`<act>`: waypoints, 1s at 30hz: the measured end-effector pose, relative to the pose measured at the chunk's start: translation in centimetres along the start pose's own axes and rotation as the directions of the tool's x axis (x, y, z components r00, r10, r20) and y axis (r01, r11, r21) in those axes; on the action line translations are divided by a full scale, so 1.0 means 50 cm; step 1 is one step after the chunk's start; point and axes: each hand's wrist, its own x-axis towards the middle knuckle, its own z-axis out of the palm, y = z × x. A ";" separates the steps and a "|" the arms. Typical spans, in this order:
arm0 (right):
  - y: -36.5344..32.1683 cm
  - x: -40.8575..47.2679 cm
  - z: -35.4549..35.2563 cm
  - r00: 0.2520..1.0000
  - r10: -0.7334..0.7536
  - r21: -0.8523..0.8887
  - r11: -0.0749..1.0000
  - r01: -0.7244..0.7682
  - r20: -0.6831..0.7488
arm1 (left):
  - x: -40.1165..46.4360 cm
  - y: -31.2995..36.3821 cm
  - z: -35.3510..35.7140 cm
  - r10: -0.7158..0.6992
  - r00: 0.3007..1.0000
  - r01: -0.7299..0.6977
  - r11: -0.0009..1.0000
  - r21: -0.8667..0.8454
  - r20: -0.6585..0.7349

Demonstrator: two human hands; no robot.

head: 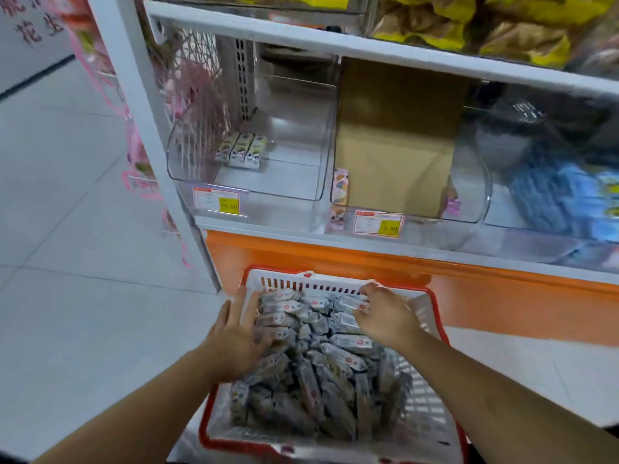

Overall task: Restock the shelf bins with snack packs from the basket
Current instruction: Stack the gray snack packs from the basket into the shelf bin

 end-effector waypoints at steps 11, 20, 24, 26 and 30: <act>0.020 0.034 0.093 0.990 0.081 -0.012 0.997 -0.083 -0.114 | 0.008 0.012 0.025 -0.087 0.994 0.087 0.996 -0.006 0.074; -0.031 -0.003 0.023 0.990 -0.104 0.193 0.974 0.122 -0.099 | -0.015 0.072 -0.067 -0.142 0.990 0.143 0.989 0.045 -0.019; -0.106 -0.040 -0.092 0.958 -0.281 0.219 0.933 0.286 -0.055 | -0.043 0.163 -0.223 -0.023 0.999 0.030 0.963 -0.267 0.029; -0.142 -0.074 -0.156 0.919 -0.386 0.207 0.896 0.393 -0.074 | -0.063 0.192 -0.296 0.019 0.999 0.002 0.910 -0.415 0.047; -0.182 -0.137 -0.248 0.808 -0.565 0.124 0.801 0.585 -0.166 | -0.122 0.210 -0.379 0.217 0.965 -0.087 0.797 -0.598 0.148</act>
